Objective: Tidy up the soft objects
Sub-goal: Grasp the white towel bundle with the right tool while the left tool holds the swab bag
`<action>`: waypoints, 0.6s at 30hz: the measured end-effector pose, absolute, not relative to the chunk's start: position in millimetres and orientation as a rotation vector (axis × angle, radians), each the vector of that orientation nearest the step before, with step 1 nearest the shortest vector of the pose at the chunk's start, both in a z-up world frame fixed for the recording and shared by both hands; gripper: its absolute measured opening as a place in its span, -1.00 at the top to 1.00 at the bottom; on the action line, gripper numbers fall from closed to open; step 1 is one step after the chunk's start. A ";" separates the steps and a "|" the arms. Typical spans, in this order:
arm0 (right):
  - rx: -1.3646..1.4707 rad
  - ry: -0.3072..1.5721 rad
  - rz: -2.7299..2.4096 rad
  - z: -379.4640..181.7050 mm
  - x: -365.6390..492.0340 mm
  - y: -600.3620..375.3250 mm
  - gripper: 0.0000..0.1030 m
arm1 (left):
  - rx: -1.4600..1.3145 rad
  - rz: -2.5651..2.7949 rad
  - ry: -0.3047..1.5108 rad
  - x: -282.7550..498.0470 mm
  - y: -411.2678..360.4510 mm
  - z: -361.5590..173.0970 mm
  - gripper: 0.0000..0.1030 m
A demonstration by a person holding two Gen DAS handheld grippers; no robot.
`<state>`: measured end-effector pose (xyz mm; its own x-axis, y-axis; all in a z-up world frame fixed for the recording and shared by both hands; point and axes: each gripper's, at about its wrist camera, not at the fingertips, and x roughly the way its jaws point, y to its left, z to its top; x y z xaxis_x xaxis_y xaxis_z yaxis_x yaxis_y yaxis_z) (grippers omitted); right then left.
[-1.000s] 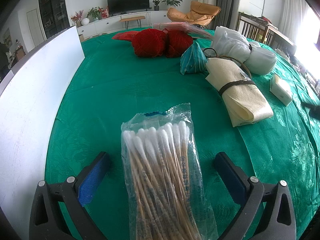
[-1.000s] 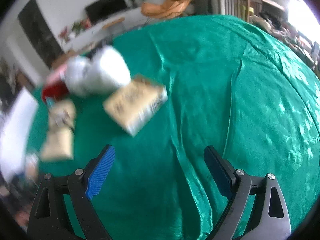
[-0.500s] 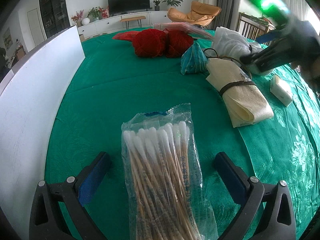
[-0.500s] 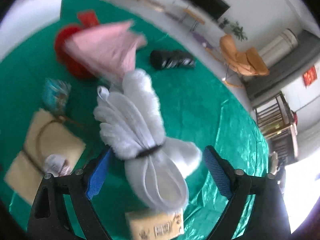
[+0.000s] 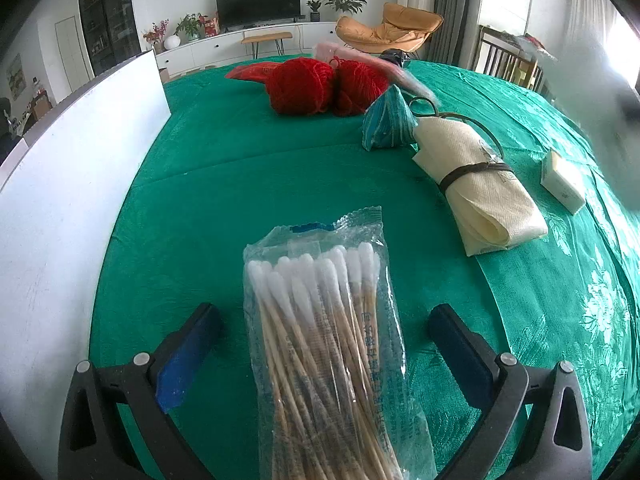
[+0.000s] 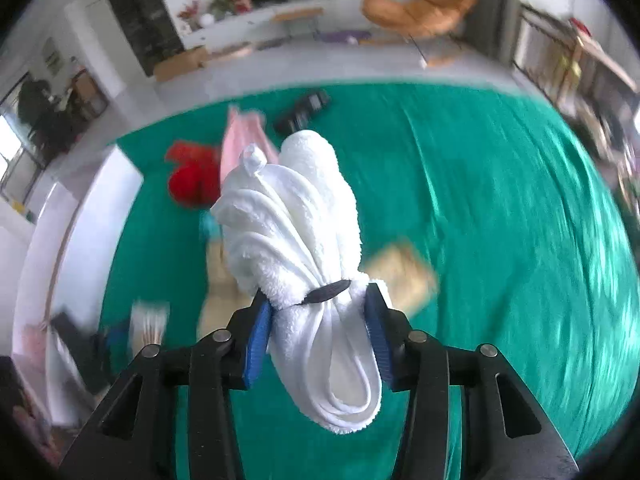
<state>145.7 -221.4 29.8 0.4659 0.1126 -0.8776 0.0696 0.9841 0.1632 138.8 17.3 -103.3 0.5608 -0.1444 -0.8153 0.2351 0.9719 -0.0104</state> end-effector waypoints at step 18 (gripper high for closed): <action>-0.156 0.976 -0.162 -84.5 63.2 -159.5 -0.63 | 0.104 -0.224 0.950 138.9 18.1 -103.4 -1.00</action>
<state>63.2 -159.5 -84.5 0.5497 -0.2067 -0.8094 0.0665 0.9766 -0.2043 138.9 18.1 -103.4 0.5608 -0.1439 -0.8153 0.2349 0.9720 -0.0099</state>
